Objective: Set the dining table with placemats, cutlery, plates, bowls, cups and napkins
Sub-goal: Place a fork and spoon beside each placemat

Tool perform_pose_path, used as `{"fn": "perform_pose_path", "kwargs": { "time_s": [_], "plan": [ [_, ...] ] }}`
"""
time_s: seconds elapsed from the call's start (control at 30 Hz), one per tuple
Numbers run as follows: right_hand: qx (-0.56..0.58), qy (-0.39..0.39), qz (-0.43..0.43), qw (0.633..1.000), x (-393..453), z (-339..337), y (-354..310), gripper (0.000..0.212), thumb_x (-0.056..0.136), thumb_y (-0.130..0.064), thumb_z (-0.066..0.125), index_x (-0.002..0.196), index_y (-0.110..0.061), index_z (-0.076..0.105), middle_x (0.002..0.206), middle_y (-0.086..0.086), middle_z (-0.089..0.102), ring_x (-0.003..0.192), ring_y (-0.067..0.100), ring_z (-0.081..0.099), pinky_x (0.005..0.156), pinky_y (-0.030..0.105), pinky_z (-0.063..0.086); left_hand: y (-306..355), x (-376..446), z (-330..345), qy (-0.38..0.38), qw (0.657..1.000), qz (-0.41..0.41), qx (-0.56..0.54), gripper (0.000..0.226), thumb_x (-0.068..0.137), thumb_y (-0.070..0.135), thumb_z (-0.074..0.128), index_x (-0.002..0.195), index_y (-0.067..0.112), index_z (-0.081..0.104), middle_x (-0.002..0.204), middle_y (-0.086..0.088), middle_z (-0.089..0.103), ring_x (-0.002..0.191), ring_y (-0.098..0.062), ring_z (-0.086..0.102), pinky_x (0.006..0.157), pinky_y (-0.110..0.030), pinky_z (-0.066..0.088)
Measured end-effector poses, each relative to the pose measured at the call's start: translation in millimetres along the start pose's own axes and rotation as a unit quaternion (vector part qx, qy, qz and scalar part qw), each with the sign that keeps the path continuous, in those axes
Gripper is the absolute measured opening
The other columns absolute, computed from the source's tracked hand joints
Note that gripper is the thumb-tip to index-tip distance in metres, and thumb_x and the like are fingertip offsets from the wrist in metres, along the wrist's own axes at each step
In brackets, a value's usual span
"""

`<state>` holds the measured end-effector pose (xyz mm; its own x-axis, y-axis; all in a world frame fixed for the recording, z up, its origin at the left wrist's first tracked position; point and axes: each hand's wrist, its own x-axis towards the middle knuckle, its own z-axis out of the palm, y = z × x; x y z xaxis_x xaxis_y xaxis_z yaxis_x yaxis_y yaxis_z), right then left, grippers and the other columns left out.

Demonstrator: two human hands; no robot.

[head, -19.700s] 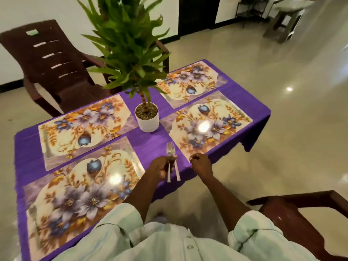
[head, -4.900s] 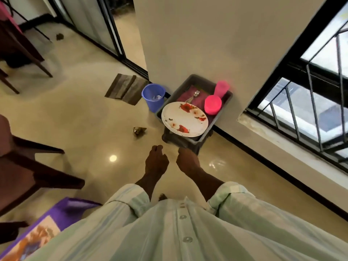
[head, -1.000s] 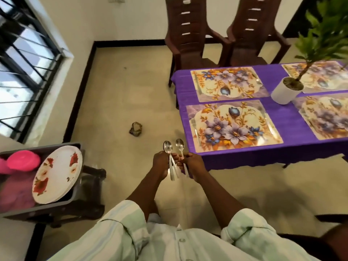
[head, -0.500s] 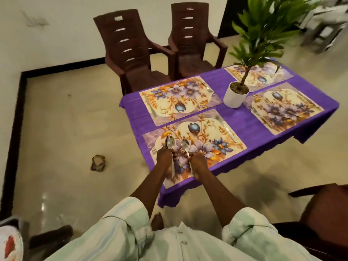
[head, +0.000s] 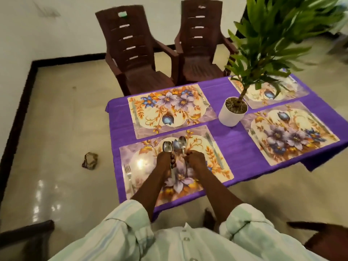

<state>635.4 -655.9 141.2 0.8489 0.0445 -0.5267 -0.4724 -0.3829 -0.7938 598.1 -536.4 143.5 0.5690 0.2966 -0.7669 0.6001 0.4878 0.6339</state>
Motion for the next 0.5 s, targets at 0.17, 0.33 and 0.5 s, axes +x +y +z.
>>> {"fn": "perform_pose_path", "kwargs": {
  "time_s": [0.17, 0.33, 0.5],
  "plan": [
    [-0.011, -0.068, 0.049, 0.996, 37.3, -71.3, 1.9, 0.020, 0.084, -0.004, 0.062, 0.078, -0.023, 0.065, 0.074, -0.001, 0.064, 0.065, 0.016, 0.060, 0.062, 0.024, 0.051, -23.3, 2.3, 73.5, 0.073, 0.996, 0.023, -0.045, 0.034, 0.092, 0.000, 0.034, 0.061, 0.008, 0.046, 0.040, 0.000, 0.041, 0.027, -0.010, 0.034, 0.037, -0.012, 0.022],
    [-0.035, -0.003, 0.006, 0.999, 56.6, -105.6, 16.9, 0.021, 0.074, 0.004, 0.068, 0.064, -0.013, 0.067, 0.063, 0.006, 0.062, 0.066, 0.023, 0.058, 0.060, 0.033, 0.048, -47.8, -6.1, 107.7, 0.121, 0.991, 0.011, -0.050, 0.028, 0.090, 0.002, 0.039, 0.067, 0.010, 0.053, 0.060, -0.006, 0.048, 0.039, -0.013, 0.046, 0.044, -0.019, 0.036],
    [-0.067, -0.017, -0.013, 0.998, 72.5, -113.0, 13.6, 0.011, 0.077, 0.003, 0.069, 0.083, -0.003, 0.075, 0.081, 0.007, 0.071, 0.074, 0.018, 0.063, 0.053, 0.014, 0.042, -43.1, -0.1, 115.2, 0.171, 0.983, 0.008, -0.061, 0.025, 0.091, 0.002, 0.039, 0.074, 0.004, 0.057, 0.060, -0.008, 0.048, 0.046, -0.019, 0.042, 0.042, -0.021, 0.032]
  ]
}}
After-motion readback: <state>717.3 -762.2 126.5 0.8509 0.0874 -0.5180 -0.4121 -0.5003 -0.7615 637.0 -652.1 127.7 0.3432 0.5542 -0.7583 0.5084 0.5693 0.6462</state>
